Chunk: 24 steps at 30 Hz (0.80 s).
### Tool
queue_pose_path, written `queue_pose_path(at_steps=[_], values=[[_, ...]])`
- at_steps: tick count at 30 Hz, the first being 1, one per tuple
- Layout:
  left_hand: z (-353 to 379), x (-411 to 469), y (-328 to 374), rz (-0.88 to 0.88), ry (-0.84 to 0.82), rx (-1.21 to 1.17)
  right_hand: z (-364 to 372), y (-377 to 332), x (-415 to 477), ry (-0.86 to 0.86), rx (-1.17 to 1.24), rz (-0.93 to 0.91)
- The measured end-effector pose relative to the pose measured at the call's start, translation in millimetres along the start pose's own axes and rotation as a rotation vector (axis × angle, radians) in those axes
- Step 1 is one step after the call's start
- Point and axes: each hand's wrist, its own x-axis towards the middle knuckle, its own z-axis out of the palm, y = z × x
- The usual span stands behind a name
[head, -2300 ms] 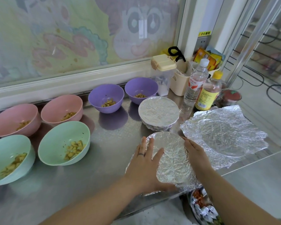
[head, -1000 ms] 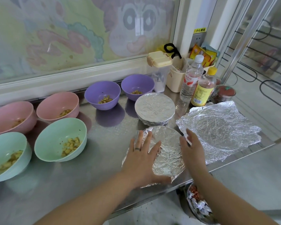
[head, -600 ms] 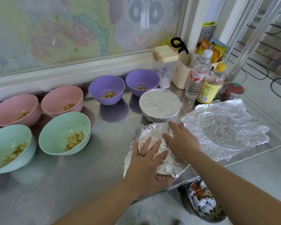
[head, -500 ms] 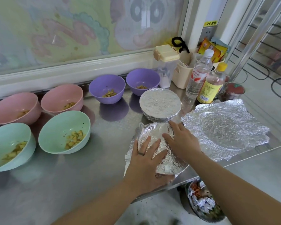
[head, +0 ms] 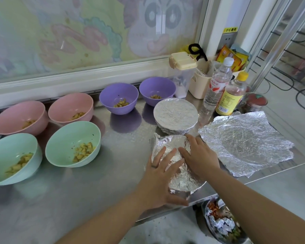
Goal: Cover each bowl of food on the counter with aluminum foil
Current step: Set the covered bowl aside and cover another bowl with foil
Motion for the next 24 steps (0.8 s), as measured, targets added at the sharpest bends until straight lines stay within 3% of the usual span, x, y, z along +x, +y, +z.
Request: queue_pose_path(at_steps=[2, 6, 11, 18, 24], values=[[-11.9, -1.2, -1.5, -0.159, -0.014, -0.241, -0.6, -1.1, -0.4, -0.007, 0.029, 0.016], [-8.8, 5.3, 6.2, -0.503, 0.374, -0.598, 4.6, -8.9, -4.2, 0.000, 0.102, 0.060], [-6.4, 19.4, 14.9, -0.816, 0.499, -0.902, 6.4, -14.7, -7.2, 0.012, 0.143, 0.081], [-6.6, 25.7, 11.8, -0.904, 0.563, -0.981, 3.2, -12.2, -6.8, -0.032, 0.173, 0.068], [-9.4, 31.4, 15.6, -0.912, 0.538, -0.986, -5.6, -1.6, -3.6, -0.062, 0.352, 0.059]])
